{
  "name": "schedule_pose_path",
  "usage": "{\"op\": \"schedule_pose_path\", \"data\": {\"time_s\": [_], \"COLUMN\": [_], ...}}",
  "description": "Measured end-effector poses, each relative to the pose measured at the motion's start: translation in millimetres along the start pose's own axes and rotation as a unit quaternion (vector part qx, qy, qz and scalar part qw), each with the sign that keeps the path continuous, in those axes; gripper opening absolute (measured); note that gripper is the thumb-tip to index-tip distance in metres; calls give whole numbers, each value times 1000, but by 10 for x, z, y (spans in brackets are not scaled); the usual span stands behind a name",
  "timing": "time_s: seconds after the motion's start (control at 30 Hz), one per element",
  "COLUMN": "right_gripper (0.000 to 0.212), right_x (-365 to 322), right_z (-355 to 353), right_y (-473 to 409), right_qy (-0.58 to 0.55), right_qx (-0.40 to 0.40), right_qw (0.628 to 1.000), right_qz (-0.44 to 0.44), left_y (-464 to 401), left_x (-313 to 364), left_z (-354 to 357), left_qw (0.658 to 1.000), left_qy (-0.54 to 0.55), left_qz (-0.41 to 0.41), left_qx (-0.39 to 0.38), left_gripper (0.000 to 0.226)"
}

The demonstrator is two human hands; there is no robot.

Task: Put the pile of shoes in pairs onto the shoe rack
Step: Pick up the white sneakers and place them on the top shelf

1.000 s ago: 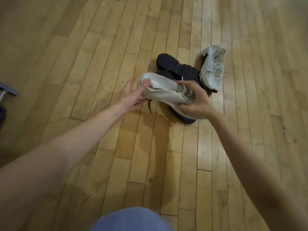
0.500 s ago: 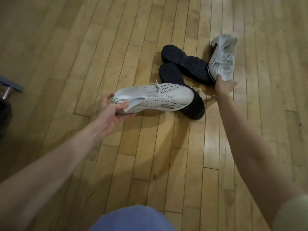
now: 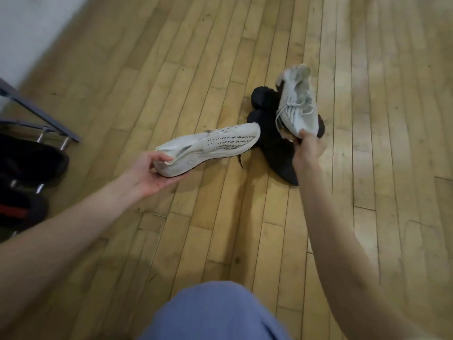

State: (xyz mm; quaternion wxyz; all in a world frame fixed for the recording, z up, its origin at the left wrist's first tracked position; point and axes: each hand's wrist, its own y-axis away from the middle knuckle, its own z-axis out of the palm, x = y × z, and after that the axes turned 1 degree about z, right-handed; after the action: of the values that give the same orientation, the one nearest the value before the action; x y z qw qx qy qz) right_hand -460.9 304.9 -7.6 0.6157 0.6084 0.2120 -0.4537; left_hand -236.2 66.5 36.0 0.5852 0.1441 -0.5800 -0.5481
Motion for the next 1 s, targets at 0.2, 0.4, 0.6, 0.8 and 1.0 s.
{"op": "schedule_pose_path", "data": {"time_s": [0.2, 0.4, 0.6, 0.8, 1.0], "right_gripper": [34, 36, 32, 27, 26], "right_x": [420, 496, 321, 170, -191], "right_z": [230, 531, 899, 1250, 1822], "right_y": [851, 1639, 2422, 3207, 3898], "right_qy": [-93, -99, -77, -93, -138], "right_qx": [-129, -251, -331, -413, -489], "right_qw": [983, 955, 938, 906, 861], "right_qz": [89, 119, 64, -11, -17], "left_y": [647, 1480, 2284, 2888, 3396], "left_x": [338, 534, 552, 561, 820], "left_z": [-350, -963, -1329, -1494, -1566], "left_qw": [997, 991, 968, 905, 832], "left_qy": [-42, 20, 105, 106, 178], "left_qz": [46, 117, 220, 408, 513], "left_qx": [39, 62, 61, 62, 111], "left_gripper": [61, 68, 70, 62, 56]}}
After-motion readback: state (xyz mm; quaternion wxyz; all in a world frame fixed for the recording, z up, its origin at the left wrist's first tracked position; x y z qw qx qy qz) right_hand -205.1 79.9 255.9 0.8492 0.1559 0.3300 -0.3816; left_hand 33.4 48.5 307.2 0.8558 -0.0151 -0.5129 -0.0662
